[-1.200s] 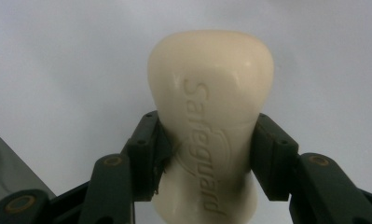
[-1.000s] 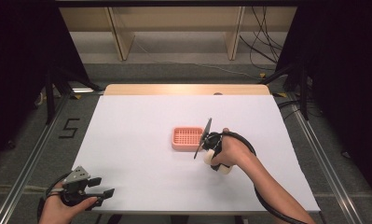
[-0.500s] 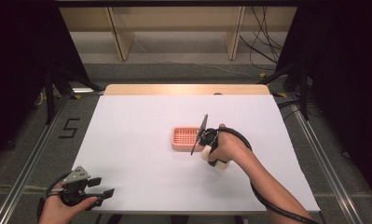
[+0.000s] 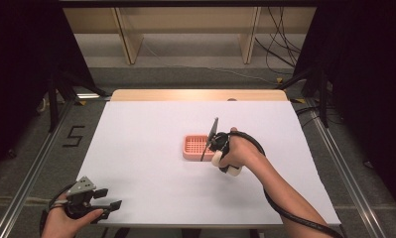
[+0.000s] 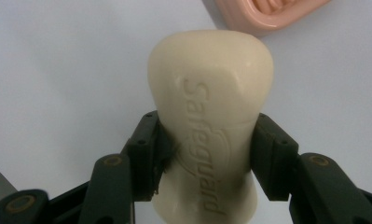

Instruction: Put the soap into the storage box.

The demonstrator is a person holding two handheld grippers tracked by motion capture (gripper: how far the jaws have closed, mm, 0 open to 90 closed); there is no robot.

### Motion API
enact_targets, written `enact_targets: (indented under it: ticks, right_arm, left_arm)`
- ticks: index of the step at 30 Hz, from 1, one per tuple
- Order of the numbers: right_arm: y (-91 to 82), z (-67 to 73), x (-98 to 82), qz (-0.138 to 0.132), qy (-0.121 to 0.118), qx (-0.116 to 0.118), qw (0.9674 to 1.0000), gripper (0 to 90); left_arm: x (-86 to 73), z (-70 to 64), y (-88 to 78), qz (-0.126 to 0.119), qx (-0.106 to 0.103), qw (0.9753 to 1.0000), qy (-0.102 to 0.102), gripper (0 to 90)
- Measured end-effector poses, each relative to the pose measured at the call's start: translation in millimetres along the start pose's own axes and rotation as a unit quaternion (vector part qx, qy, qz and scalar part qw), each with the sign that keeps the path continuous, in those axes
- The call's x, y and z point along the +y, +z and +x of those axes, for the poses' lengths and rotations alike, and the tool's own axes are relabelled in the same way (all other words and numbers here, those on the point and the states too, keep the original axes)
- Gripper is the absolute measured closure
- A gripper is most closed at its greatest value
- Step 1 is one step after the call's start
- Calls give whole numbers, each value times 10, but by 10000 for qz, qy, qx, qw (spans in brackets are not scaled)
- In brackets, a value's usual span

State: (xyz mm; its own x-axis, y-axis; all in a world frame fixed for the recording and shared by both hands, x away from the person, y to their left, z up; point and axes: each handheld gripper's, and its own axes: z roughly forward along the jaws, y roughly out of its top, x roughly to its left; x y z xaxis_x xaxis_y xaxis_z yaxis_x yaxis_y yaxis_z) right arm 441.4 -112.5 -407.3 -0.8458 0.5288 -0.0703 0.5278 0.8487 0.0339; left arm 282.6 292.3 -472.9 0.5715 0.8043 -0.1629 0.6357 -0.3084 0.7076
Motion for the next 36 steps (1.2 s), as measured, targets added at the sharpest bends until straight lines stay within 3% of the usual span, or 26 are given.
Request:
enact_targets:
  ticks: [36]
  right_arm:
    - [-46, -101, 180, -37, -43, -84, 9999, 505]
  left_arm:
    - [1, -5, -5, -29, -56, 10000, -38, 278]
